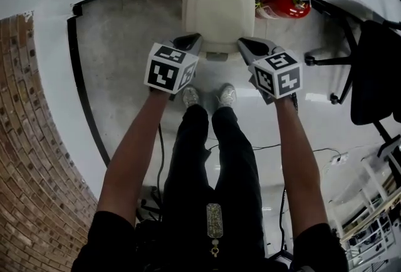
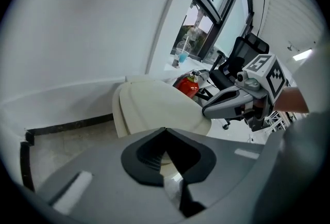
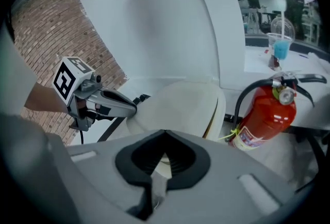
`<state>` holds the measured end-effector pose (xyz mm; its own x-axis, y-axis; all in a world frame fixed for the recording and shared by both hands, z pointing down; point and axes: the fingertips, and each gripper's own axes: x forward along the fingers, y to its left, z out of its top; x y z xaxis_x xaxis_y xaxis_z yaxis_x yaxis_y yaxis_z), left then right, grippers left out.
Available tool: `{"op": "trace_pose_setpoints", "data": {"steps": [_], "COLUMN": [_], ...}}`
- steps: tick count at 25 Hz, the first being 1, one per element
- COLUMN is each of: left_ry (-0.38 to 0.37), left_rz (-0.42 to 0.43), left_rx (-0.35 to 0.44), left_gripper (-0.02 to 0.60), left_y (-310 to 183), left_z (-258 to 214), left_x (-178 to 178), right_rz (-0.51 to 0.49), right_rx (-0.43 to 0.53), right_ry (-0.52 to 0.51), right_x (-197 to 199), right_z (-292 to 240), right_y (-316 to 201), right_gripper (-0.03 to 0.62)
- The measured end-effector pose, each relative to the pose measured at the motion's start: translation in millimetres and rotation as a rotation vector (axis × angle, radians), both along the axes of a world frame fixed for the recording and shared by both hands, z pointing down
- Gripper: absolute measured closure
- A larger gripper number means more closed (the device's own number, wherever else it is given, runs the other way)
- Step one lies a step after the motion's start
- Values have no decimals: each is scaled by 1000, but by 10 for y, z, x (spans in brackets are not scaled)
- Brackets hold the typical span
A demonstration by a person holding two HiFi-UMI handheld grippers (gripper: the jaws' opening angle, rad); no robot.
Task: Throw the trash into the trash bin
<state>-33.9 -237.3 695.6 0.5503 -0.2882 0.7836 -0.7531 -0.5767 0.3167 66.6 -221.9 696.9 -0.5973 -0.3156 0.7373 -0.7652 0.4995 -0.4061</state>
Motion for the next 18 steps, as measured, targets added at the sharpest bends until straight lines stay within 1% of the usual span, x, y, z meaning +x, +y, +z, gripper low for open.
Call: {"op": "trace_pose_setpoints", "data": {"steps": [7,12,15,18], "left_ry": [0,-17,-38,-35], "left_rz": [4,12,8,0], "left_rx": [-25,-22,-16,-11], "left_gripper": [575,574,575,575], "left_y": [86,89,88,82], "left_z": [337,440,473,476], "left_x": [-7,-6,-11,-13], "right_rz": [2,1,-21,-13], "right_rx": [-33,-40,-47,-43], "right_ry": [34,64,94,77], "right_x": [-20,-14,-20,-16], "right_z": [363,459,522,525], "right_y": [129,138,169,163], "right_gripper": [592,592,592,592]}}
